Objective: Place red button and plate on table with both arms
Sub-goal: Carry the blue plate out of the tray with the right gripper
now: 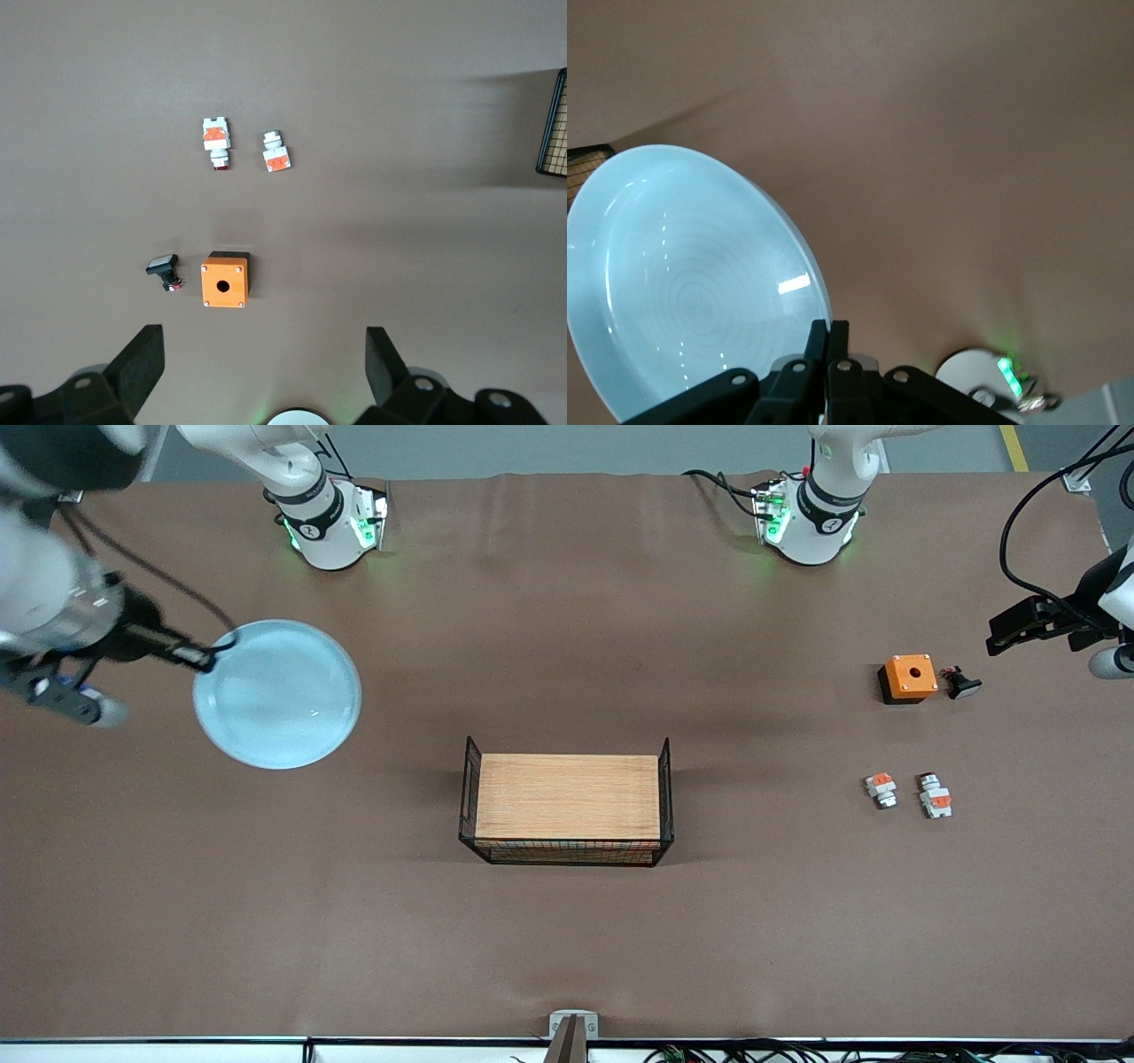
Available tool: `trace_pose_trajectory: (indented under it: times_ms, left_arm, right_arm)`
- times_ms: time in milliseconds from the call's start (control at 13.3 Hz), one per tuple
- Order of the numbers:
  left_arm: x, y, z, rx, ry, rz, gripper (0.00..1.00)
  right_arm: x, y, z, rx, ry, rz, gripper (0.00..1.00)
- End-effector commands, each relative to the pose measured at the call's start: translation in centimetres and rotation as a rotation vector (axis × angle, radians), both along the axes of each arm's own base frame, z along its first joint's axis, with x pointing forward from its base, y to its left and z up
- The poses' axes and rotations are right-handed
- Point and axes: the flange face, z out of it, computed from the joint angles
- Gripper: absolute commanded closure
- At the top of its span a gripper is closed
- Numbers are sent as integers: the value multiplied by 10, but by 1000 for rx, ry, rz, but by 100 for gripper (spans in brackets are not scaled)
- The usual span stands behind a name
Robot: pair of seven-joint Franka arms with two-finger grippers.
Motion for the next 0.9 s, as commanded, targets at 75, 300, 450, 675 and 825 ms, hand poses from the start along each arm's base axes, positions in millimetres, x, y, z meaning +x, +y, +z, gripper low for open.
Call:
trace_pose_trajectory:
  times_ms: [75,300,450,675,825]
  left_arm:
    - [2,-2,-1,-13,-14,-5,0]
    - [2,-6,1,-5,-17,-15,0]
    - [1,-7,3,-3,-22,-15,0]
    - [0,-5,4,-1,-22,-12,0]
    - [0,-4,5,-1,-23,-9,0]
  right_arm:
    - [12,-60,-69,60,-43,136,100]
    - [18,-99,-136,73,-65,211,100]
    - [22,-122,-184,80,-73,239,100]
    - [29,-140,-234,66,-22,248,100]
    - [31,-146,-270,65,18,248,100]
